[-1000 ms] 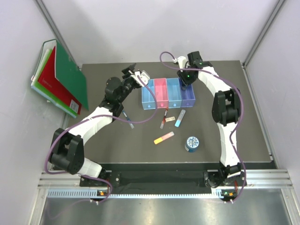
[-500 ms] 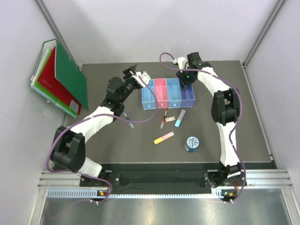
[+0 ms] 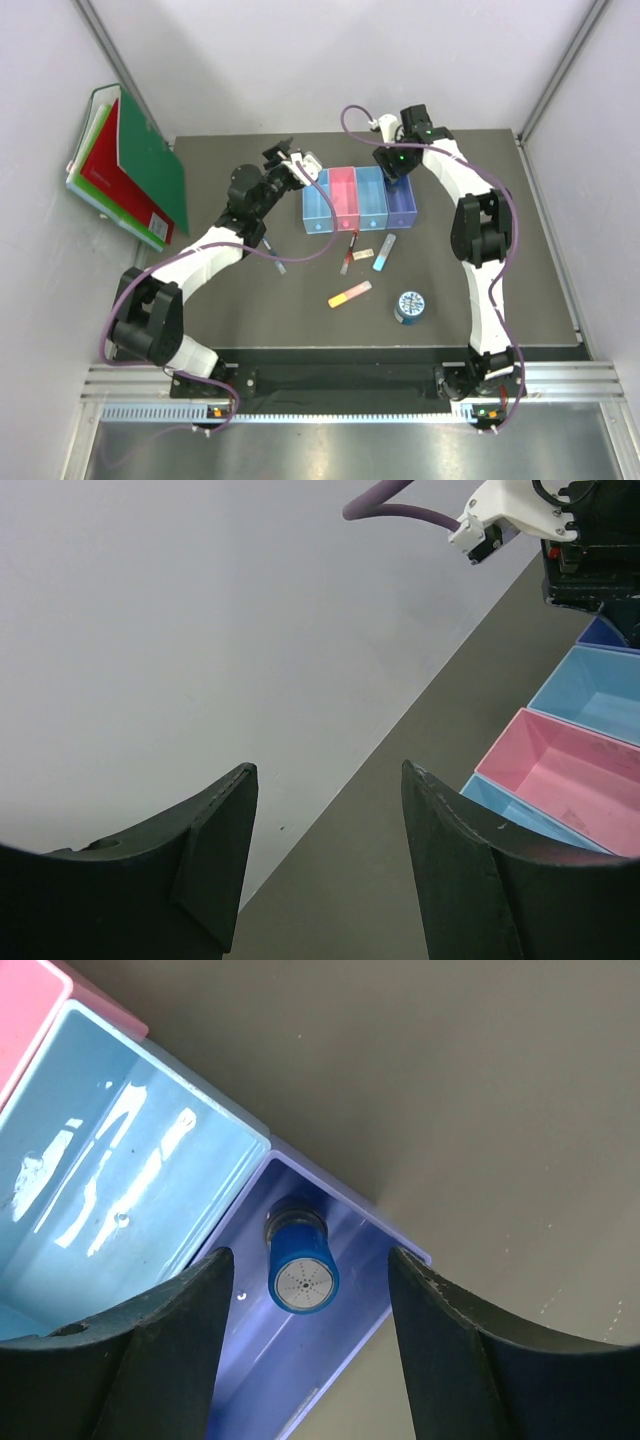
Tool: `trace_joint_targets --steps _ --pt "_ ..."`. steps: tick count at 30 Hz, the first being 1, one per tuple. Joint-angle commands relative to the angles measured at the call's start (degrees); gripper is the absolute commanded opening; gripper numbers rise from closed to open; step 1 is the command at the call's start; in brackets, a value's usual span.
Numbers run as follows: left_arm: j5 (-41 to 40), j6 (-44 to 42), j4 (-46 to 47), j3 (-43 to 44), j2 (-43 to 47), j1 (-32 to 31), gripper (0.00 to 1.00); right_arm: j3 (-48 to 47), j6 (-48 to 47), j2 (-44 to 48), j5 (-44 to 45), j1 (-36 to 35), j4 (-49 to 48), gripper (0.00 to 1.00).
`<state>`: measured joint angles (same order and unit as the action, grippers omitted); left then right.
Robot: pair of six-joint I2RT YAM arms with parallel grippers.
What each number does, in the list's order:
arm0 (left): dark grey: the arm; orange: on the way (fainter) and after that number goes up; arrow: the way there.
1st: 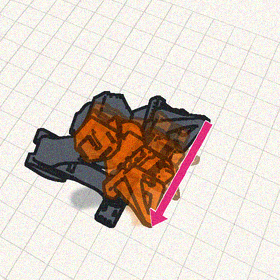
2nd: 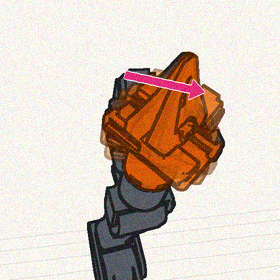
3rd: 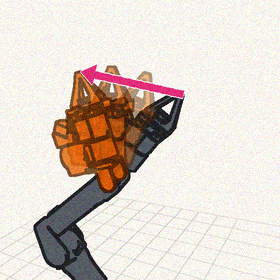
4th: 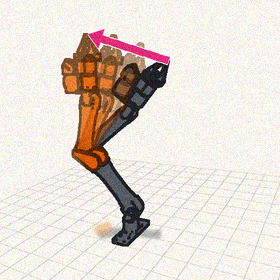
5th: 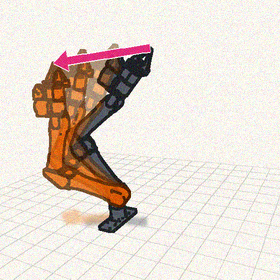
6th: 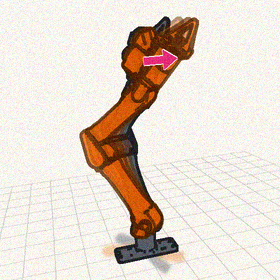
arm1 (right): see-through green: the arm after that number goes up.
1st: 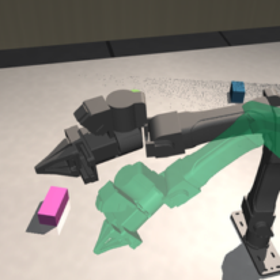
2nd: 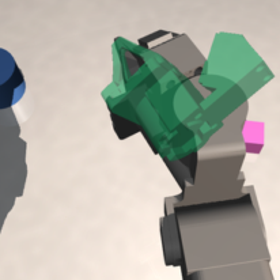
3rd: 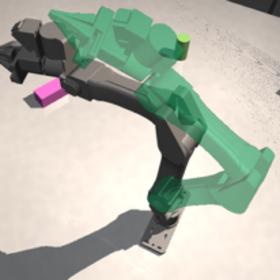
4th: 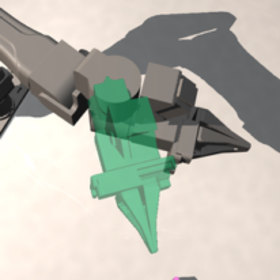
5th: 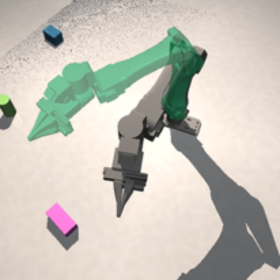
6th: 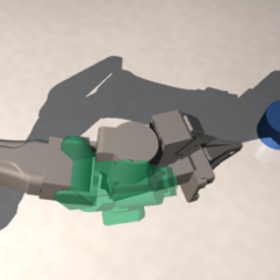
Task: Sort the stationery into containers
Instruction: Place the stationery in the storage box, then pick up the stationery from the center of the board.
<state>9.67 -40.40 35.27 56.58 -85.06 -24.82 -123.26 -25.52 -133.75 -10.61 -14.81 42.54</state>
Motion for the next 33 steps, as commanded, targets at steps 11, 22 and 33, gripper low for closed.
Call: trace_joint_targets --steps 11,22,33 --pt "2.4 -0.6 1.8 -0.7 1.8 0.2 0.65 3.5 -3.1 14.5 -2.2 0.3 3.7 0.67" --pt "5.3 -4.4 -7.2 -3.8 6.5 0.3 0.75 27.4 -21.7 33.0 -7.7 -0.4 12.2 0.87" --pt "4.0 -4.8 -13.1 -3.6 8.9 0.3 0.86 52.6 -21.6 46.2 -6.5 -11.6 8.6 1.00"
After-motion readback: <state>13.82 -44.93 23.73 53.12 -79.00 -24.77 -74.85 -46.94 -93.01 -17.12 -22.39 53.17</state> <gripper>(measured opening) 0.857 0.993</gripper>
